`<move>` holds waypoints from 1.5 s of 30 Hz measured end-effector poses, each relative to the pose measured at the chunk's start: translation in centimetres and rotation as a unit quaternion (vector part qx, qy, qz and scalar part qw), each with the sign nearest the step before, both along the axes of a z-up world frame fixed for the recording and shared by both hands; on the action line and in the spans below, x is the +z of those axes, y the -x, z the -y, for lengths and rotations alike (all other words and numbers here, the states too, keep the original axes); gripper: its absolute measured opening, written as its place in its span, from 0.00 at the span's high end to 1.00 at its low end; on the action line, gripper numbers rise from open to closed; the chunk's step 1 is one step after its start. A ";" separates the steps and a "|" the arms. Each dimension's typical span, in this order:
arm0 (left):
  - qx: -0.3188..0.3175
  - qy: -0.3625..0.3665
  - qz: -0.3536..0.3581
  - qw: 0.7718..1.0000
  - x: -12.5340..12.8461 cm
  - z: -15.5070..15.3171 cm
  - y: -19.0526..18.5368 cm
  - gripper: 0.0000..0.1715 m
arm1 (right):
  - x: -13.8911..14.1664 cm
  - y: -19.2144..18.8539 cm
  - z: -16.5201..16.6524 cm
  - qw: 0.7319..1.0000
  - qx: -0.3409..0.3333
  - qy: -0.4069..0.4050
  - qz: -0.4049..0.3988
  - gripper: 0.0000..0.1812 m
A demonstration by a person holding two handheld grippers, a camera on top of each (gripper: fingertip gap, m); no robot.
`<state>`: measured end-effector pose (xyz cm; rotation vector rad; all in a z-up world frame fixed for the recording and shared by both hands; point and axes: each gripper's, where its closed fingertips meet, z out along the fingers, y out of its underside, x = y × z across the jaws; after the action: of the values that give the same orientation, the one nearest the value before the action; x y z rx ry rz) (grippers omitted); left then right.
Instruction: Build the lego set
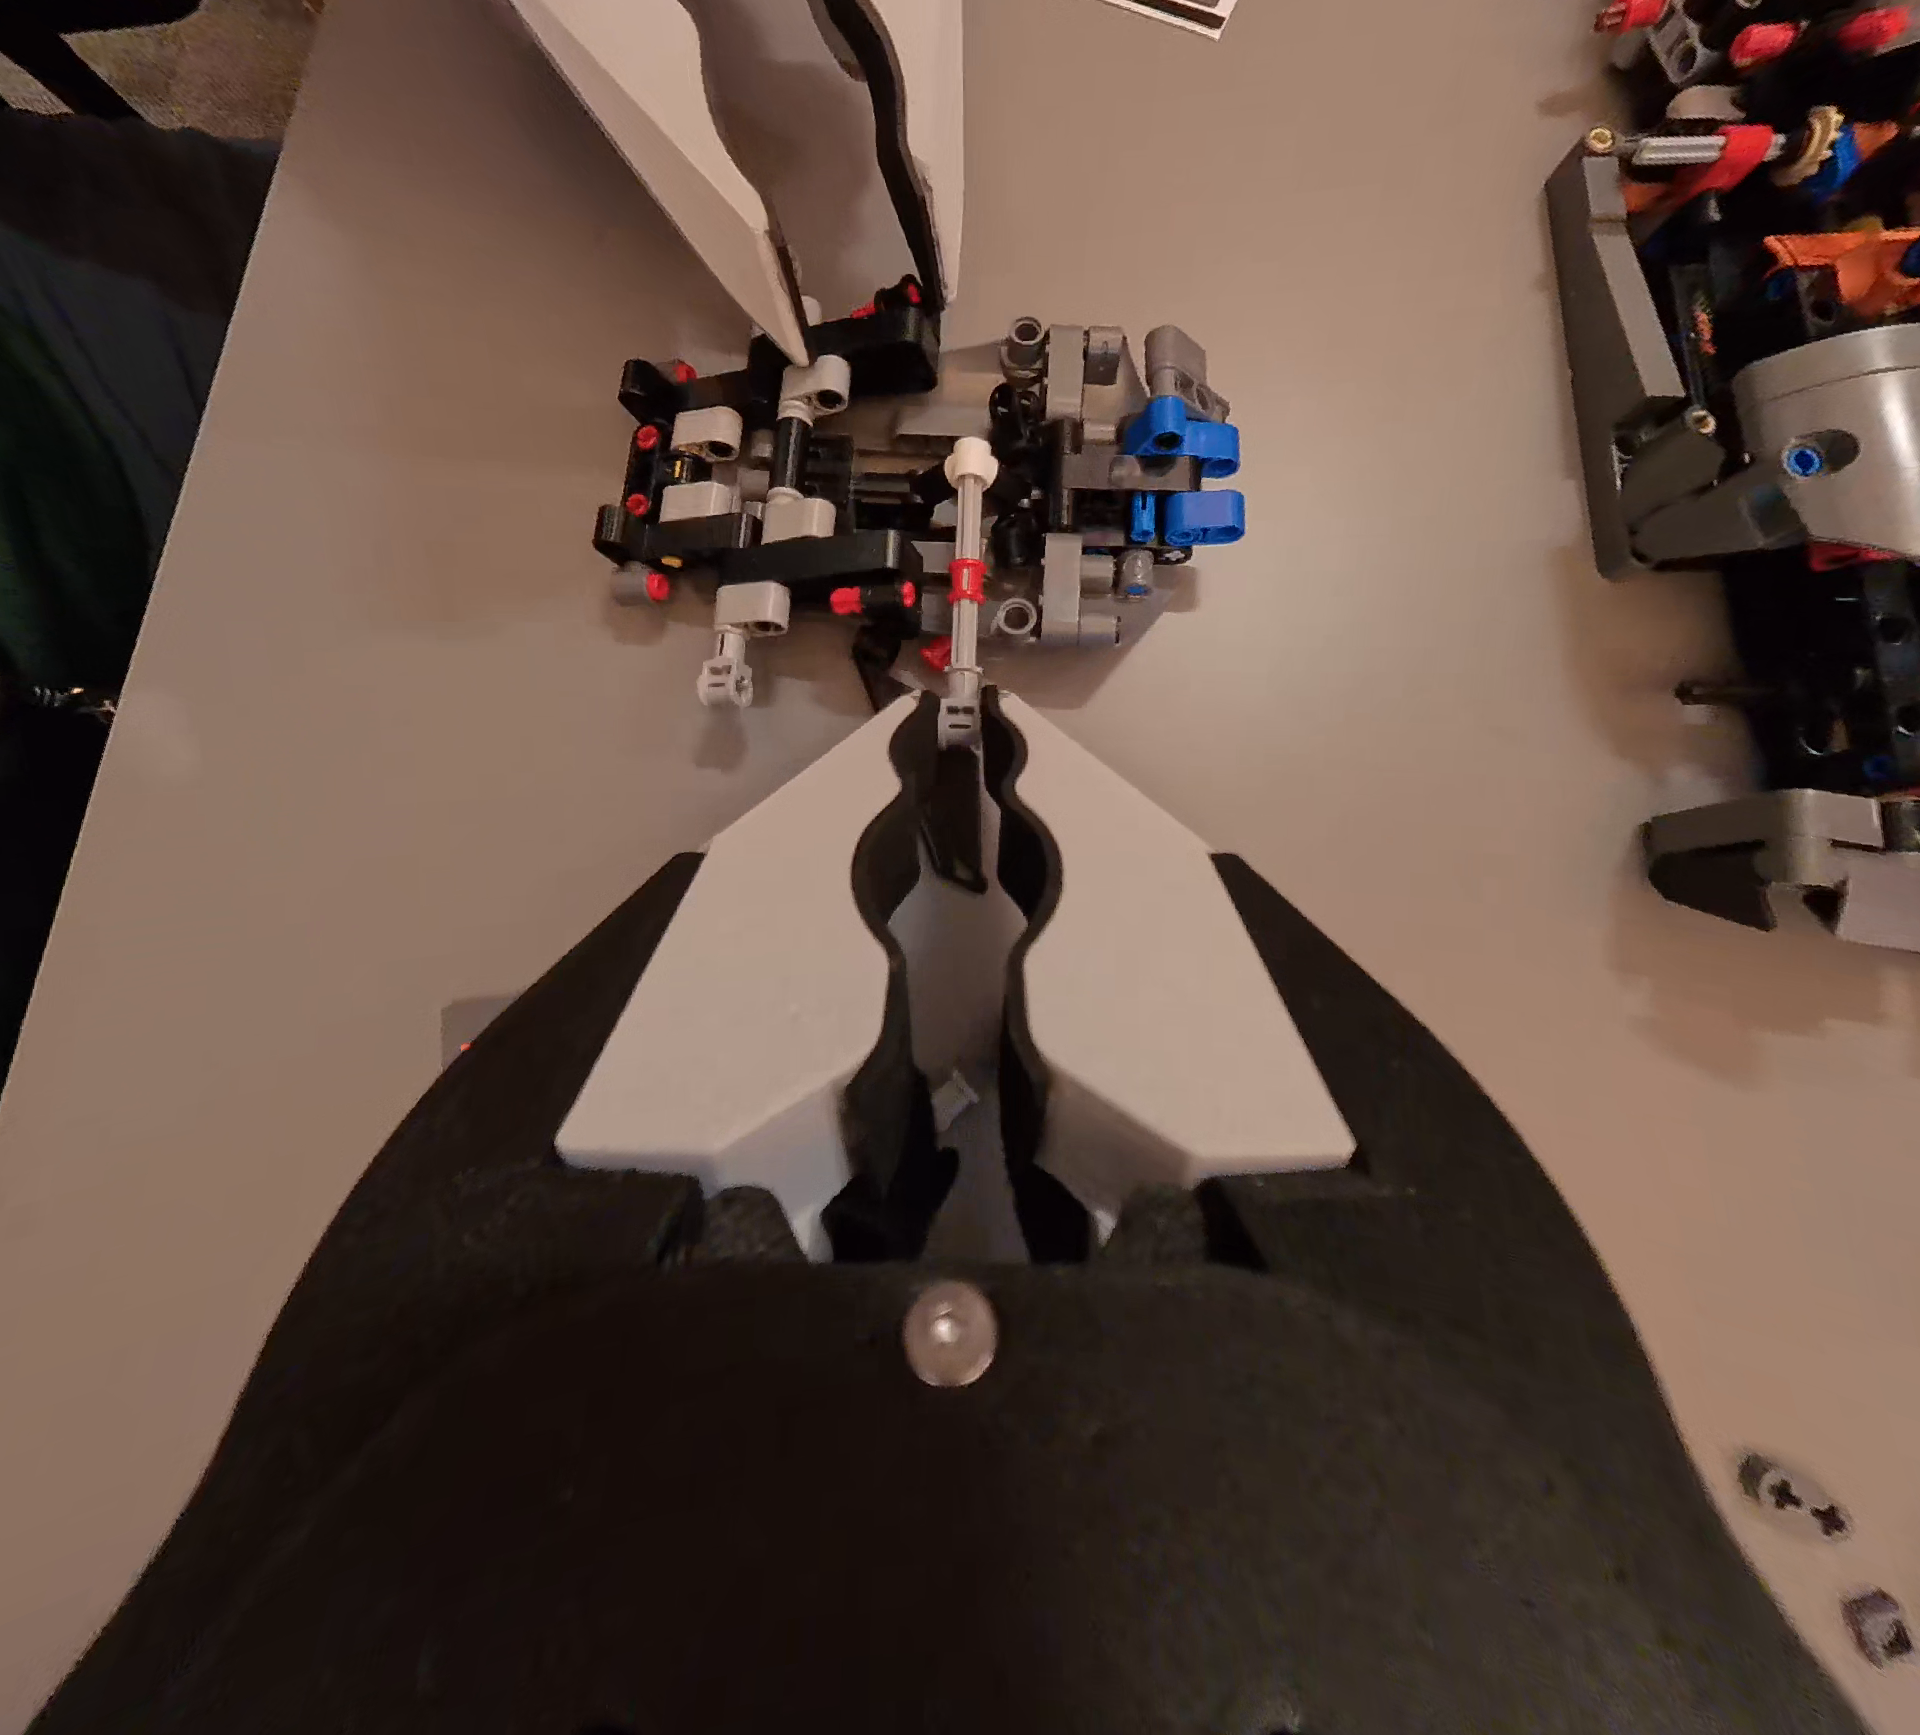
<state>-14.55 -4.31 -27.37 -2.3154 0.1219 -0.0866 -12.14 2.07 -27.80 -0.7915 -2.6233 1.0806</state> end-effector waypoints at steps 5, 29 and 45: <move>0.000 -0.002 0.011 1.000 -0.1 -0.1 -0.2 0.86 | 0.0 0.2 0.2 1.000 -0.010 -0.008 -0.007 0.97; 0.072 -0.046 0.003 0.996 0.1 0.1 0.5 0.99 | 0.3 1.6 -0.1 0.997 -0.047 -0.027 -0.050 0.97; 0.082 -0.058 -0.017 0.995 0.1 0.2 0.6 1.00 | 0.3 1.4 -0.2 0.998 -0.040 -0.021 -0.045 0.97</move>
<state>-15.12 -4.54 -27.29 -2.2017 -0.0457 0.0431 -13.55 2.23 -27.52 -0.8111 -2.5087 1.0127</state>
